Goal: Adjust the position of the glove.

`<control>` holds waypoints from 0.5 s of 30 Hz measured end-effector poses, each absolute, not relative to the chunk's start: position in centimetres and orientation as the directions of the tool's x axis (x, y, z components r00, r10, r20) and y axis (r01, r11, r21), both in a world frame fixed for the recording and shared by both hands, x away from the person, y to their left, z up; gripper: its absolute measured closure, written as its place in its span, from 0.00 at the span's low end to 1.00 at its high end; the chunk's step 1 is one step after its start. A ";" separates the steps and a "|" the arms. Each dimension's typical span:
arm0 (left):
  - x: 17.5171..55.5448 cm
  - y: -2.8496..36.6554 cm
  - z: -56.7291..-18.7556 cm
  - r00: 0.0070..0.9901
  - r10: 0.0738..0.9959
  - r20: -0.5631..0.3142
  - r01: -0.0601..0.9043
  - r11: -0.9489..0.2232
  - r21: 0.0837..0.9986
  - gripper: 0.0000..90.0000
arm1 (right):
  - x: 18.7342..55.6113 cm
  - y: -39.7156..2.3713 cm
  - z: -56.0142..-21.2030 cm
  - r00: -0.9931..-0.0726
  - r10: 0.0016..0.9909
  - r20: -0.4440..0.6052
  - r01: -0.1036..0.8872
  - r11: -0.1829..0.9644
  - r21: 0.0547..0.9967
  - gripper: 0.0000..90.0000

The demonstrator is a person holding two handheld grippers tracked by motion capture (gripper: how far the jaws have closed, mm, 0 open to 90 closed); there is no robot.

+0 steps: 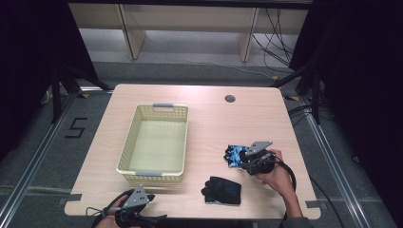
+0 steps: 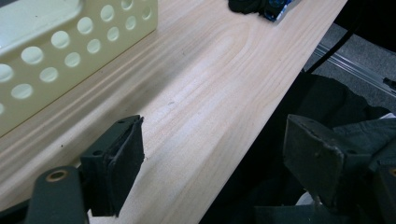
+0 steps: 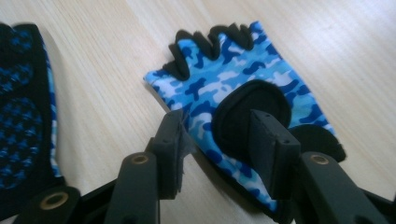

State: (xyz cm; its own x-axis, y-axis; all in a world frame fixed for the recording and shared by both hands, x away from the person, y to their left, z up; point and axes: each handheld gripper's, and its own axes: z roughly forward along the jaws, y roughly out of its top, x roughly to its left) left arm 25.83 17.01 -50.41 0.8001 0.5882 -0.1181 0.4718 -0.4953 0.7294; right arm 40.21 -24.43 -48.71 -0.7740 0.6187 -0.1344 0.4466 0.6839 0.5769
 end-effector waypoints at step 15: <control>25.6 16.9 -50.5 0.791 0.593 -0.150 0.494 -0.473 0.730 0.22 | 40.7 -24.2 -47.9 -0.824 0.545 -0.157 0.373 0.729 0.574 0.97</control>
State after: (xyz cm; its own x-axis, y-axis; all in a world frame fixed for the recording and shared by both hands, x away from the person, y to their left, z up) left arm 25.61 16.89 -50.48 0.7908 0.5934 -0.1503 0.4936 -0.4730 0.7298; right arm 40.72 -24.23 -47.94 -0.8237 0.5449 -0.1569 0.3726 0.7288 0.5745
